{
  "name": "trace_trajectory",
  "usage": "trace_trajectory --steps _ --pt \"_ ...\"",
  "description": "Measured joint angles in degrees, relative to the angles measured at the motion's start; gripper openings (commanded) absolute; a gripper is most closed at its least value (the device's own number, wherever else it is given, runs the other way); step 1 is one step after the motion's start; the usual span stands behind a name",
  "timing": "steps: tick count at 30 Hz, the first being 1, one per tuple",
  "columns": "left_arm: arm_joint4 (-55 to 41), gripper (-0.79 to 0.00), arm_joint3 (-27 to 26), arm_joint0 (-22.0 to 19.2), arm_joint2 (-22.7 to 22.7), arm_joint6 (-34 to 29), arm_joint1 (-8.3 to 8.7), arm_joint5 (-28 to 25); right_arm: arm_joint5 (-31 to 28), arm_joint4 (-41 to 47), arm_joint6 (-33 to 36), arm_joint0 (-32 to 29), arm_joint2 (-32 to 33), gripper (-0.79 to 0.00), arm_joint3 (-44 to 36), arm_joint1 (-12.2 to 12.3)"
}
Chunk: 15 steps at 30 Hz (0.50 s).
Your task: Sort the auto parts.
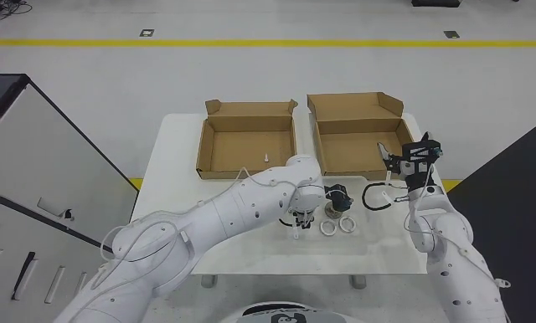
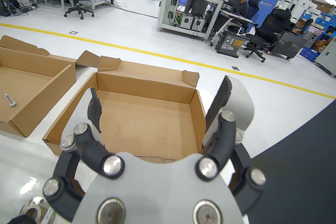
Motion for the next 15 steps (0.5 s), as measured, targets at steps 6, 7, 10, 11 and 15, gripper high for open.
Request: trace_trajectory --steps 6,7,10,11,15 --pt "0.2 -0.6 1.0 0.0 0.1 0.1 -0.48 -0.3 0.0 0.0 0.0 0.0 0.0 0.0 0.0 0.0" --pt "0.2 -0.619 1.2 0.0 0.1 0.1 -0.54 -0.4 0.0 0.0 0.0 0.0 0.0 0.0 0.0 0.0" --pt "0.3 -0.72 1.8 0.1 0.1 0.3 -0.77 -0.5 0.0 0.0 0.0 0.0 0.0 0.0 0.0 0.0" --pt "0.4 -0.763 1.9 0.1 0.1 0.3 -0.85 -0.5 0.0 0.0 0.0 0.0 0.0 0.0 0.0 0.0" --pt "0.4 -0.785 2.5 0.1 0.0 0.7 -1.12 -0.6 0.0 0.0 0.0 0.0 0.0 0.0 0.0 0.0"
